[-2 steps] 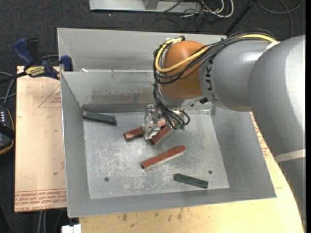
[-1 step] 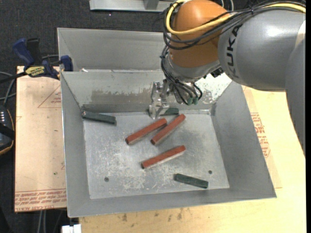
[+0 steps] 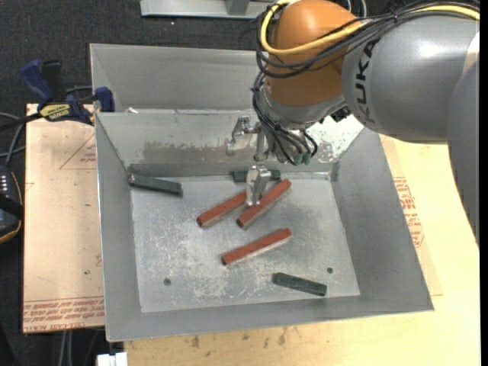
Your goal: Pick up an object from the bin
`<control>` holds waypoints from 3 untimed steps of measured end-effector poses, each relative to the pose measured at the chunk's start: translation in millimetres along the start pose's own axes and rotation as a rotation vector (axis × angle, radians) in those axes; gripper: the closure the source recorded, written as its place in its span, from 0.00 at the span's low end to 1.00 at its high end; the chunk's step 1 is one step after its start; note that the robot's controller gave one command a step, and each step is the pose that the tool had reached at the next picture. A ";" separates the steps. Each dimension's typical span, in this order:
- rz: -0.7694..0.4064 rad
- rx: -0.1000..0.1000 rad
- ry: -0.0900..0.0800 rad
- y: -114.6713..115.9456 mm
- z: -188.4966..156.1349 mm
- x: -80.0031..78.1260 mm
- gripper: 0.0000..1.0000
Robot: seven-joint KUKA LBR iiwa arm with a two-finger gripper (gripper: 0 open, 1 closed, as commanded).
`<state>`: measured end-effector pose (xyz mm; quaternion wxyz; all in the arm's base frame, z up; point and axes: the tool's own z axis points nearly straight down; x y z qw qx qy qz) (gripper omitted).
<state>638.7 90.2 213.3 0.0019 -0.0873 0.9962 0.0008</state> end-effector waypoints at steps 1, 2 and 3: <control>0.000 0.000 0.000 0.0 0.0 0.0 0.00; 0.035 0.000 -0.003 -3.2 53.0 20.2 0.00; 0.031 0.000 -0.005 -1.8 130.5 4.7 1.00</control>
Offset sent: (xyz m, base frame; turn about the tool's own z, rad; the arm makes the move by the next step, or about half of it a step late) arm -0.0492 -0.0170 -0.1332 0.0901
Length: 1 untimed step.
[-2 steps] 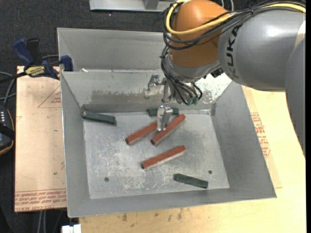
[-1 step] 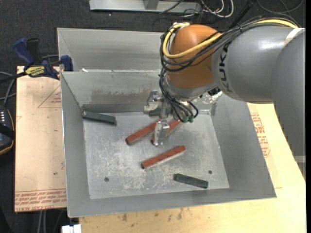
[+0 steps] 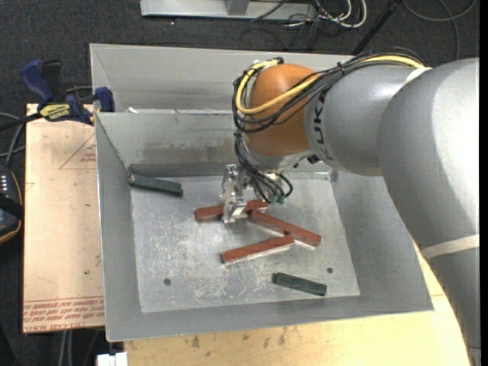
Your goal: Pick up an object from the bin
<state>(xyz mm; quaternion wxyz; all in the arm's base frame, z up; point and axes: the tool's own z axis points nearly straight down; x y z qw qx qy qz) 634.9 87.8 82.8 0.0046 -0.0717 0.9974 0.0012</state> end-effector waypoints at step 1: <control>0.000 0.000 0.000 0.0 0.0 0.0 1.00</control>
Offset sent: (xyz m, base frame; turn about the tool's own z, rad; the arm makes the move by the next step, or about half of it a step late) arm -0.0124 -0.0047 0.0340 0.0090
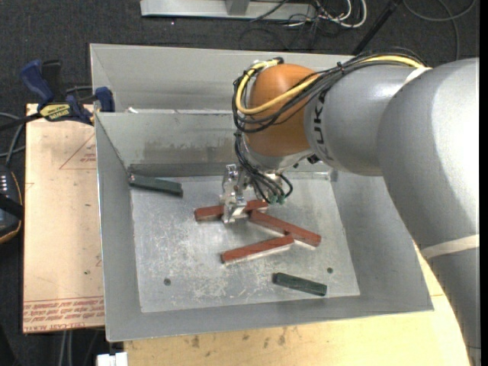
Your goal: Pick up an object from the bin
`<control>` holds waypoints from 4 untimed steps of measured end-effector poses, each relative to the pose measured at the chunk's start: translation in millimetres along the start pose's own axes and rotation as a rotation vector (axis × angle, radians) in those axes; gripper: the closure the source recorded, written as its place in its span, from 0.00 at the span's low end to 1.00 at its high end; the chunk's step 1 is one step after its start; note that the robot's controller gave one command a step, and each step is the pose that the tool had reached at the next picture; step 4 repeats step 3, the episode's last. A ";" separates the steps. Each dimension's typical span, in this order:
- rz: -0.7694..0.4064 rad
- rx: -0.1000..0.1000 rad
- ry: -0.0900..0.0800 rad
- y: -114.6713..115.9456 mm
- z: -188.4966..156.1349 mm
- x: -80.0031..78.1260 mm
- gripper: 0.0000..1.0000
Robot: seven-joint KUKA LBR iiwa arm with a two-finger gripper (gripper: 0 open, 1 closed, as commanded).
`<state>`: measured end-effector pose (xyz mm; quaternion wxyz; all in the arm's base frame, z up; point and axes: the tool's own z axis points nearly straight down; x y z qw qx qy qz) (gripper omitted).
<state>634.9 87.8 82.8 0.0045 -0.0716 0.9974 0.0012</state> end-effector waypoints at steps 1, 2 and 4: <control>0.005 0.000 0.009 -1.2 -24.7 10.7 1.00; 0.006 0.001 0.003 -0.7 -41.5 4.9 1.00; 0.032 0.001 0.004 -7.3 -180.2 17.5 1.00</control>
Offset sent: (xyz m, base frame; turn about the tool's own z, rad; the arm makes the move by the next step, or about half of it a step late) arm -0.0020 -0.0006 0.0371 0.0037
